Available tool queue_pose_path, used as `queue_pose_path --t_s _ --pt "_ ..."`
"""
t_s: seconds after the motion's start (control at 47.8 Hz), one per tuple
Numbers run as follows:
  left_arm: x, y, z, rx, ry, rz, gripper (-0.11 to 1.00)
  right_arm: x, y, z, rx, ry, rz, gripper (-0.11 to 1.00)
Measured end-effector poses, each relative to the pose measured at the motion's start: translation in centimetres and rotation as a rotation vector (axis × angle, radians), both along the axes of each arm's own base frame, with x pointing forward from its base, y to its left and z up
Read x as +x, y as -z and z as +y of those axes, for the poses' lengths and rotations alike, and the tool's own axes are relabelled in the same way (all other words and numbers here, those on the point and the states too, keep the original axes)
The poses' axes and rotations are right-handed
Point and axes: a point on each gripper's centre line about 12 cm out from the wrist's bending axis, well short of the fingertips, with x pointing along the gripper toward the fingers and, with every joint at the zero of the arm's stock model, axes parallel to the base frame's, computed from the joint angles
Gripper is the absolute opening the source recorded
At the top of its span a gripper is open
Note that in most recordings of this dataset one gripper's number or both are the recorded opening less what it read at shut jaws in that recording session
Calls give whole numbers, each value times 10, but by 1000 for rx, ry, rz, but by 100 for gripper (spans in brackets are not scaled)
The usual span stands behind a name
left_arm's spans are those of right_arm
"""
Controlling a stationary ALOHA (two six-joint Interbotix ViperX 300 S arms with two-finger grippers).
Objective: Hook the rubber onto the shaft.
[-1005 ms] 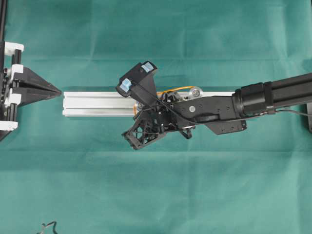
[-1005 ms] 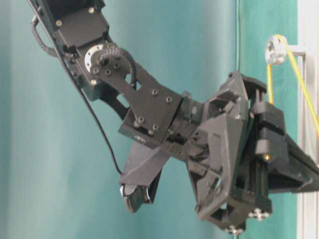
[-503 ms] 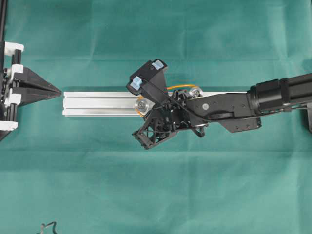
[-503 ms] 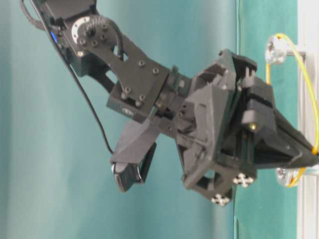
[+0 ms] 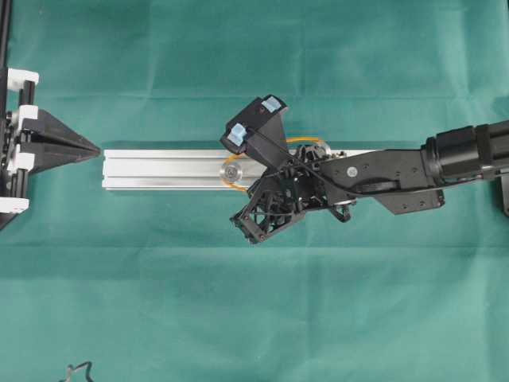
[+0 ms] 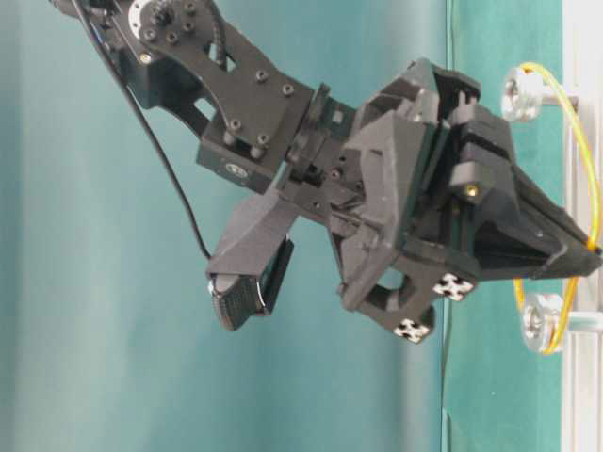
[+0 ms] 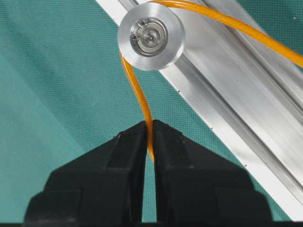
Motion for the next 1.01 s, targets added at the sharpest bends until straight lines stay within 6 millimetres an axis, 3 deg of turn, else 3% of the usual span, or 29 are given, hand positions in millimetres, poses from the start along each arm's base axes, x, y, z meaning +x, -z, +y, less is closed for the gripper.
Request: queue_pose_path --t_s 0.44,0.503,0.712,0.775,1.005 --pt "0 0 0 0 0 0 0 1 0 0 -9 -14 -17 8" --pt "0 0 0 0 0 0 0 2 -1 0 -9 -14 -18 17" --pt "0 0 0 -1 1 -3 0 1 0 0 -8 -13 -17 77" --pt "0 0 0 0 0 -2 0 1 0 0 -10 -15 -15 91" --pt "0 0 0 0 2 -2 0 1 0 0 -15 -20 -17 88"
